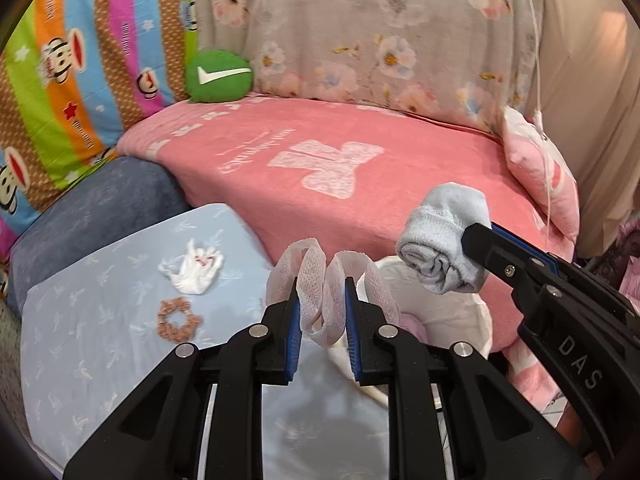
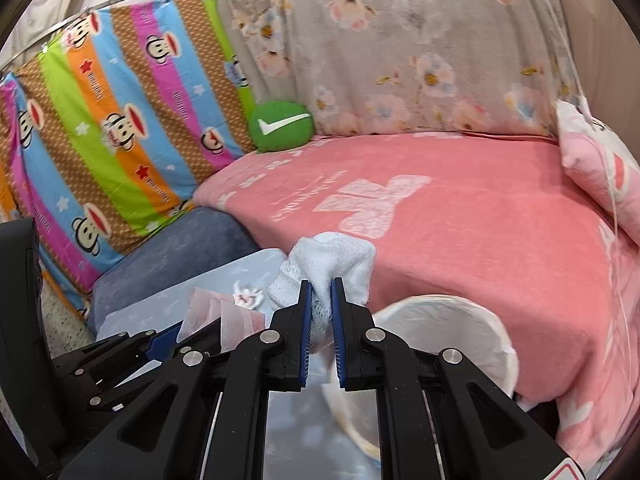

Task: Collect trash
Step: 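Carry the pink strip and grey sock over the bin and open both grippers, then move both open grippers back over the brown scrunchie and white cloth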

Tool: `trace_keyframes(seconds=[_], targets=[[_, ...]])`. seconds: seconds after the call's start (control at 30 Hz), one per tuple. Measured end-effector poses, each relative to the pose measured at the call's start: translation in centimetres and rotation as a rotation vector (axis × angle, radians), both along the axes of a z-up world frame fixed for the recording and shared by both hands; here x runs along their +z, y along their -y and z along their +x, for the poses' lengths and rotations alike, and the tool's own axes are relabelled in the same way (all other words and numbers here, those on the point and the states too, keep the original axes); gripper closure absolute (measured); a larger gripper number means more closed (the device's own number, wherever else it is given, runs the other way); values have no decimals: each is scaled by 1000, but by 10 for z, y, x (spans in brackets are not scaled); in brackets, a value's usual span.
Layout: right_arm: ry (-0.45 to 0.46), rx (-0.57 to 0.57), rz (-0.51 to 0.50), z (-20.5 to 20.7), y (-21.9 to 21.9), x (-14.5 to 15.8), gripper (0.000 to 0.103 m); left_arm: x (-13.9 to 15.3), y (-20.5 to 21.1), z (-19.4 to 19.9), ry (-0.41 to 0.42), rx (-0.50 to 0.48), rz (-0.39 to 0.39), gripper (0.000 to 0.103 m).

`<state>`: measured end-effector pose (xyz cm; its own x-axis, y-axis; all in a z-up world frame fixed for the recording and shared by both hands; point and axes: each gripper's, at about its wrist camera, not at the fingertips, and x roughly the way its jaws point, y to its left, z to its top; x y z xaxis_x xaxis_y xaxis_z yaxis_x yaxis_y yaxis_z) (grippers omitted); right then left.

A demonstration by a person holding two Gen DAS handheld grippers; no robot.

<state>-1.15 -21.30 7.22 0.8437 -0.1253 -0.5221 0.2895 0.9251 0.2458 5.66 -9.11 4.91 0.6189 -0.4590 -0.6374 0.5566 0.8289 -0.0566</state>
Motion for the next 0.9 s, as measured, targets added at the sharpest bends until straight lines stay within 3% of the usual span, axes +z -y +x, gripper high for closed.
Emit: trace_keyframes(seconds=[0.4, 0.53, 0.57, 0.9], targets=[[-15, -90, 30, -22, 54, -16, 92, -11, 58, -16, -14, -106, 29, 79], [1, -116, 37, -24, 64, -19, 87, -8, 62, -17, 27, -84, 28, 31], [1, -119, 40, -23, 66, -19, 86, -7, 61, -17, 44, -70, 29, 26], [-10, -107, 44, -16, 59, -23, 77, -10, 52, -7, 28, -29, 31, 26]])
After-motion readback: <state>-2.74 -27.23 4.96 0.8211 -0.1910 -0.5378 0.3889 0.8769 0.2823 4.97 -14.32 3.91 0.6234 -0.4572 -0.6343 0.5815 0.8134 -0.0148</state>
